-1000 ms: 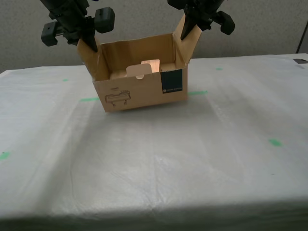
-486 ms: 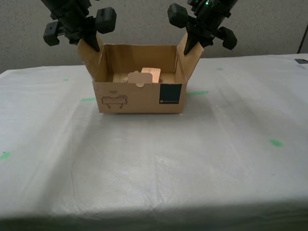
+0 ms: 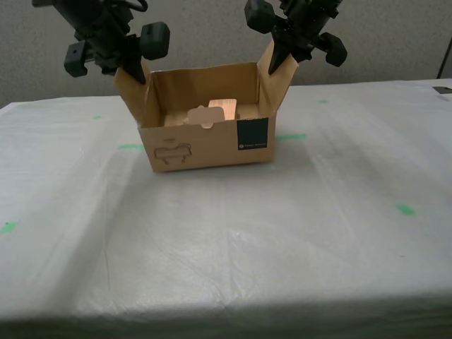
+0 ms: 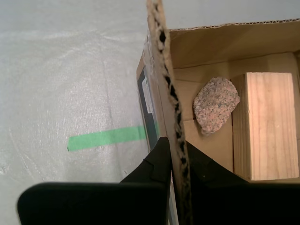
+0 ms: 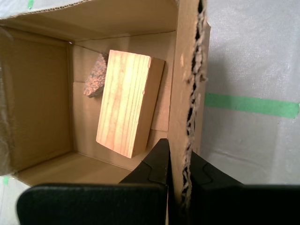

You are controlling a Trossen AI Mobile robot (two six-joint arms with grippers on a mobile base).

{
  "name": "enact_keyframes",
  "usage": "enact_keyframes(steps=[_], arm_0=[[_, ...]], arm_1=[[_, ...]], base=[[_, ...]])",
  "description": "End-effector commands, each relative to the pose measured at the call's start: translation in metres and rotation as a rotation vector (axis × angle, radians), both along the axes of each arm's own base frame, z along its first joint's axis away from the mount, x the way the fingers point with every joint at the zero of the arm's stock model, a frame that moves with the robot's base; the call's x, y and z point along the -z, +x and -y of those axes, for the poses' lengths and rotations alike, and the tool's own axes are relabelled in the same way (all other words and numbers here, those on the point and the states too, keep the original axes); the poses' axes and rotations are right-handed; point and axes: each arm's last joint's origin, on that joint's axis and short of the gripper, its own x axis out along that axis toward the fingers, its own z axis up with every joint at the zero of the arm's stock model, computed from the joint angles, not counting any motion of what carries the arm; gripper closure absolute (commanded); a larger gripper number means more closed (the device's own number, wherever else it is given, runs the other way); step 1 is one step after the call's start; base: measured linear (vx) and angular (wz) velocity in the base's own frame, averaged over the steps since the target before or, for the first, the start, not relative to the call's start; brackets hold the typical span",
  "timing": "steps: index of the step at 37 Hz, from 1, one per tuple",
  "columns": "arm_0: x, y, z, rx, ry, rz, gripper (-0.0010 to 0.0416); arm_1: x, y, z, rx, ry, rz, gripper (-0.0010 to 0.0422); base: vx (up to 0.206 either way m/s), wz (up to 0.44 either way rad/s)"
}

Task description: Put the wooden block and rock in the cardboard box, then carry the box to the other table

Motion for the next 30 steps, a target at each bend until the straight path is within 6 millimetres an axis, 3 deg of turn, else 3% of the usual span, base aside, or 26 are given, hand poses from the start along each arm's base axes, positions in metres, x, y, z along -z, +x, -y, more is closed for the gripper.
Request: enact_keyframes(steps=[1,30], arm_0=[[0.0008,0.0,0.0008,0.008,-0.003,0.004,0.0406],[-0.003,0.003,-0.0007,0.005,0.012,0.039,0.0406]], arm_1=[[0.0052,-0.0017,-0.0007,-0.003,-0.002,0.011,0.0413],[0.0033,0.0013,-0.0003,0.01,-0.005,0.064,0.0412]], base=[[0.0,0.0],[0.0,0.0]])
